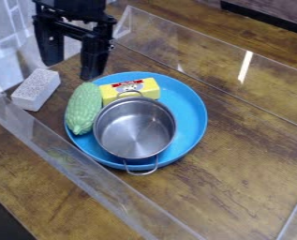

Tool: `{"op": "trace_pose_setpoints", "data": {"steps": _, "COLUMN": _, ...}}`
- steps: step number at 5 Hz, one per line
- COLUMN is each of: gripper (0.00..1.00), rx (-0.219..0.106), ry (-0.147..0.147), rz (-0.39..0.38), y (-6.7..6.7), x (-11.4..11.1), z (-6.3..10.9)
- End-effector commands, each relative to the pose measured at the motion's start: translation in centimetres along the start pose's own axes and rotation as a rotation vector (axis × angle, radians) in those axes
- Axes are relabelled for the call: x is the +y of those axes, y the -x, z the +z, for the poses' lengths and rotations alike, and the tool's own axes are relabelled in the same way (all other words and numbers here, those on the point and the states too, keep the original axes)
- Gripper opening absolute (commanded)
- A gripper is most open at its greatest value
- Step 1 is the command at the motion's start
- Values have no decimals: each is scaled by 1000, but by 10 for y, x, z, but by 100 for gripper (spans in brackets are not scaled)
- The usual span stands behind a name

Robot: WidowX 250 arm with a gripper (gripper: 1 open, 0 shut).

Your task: Put the white object in the blue tray

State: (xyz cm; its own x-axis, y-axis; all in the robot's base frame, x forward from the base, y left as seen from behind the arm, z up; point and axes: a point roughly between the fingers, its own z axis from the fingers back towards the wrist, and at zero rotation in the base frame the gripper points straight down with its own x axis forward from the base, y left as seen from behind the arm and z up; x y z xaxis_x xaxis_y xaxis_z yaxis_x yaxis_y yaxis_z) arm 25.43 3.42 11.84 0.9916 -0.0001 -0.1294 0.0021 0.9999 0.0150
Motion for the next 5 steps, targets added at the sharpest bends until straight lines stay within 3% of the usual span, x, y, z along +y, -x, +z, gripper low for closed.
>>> {"op": "trace_pose_setpoints", "data": {"steps": 1, "gripper": 100, "rx": -49, "ry": -10, "rz": 14, "y": 1, "x": 8, "z": 9}}
{"op": "trace_pose_setpoints", "data": {"steps": 5, "gripper": 100, "rx": -22, "ry": -4, "rz": 6, "y": -4, "x": 20, "z": -13}}
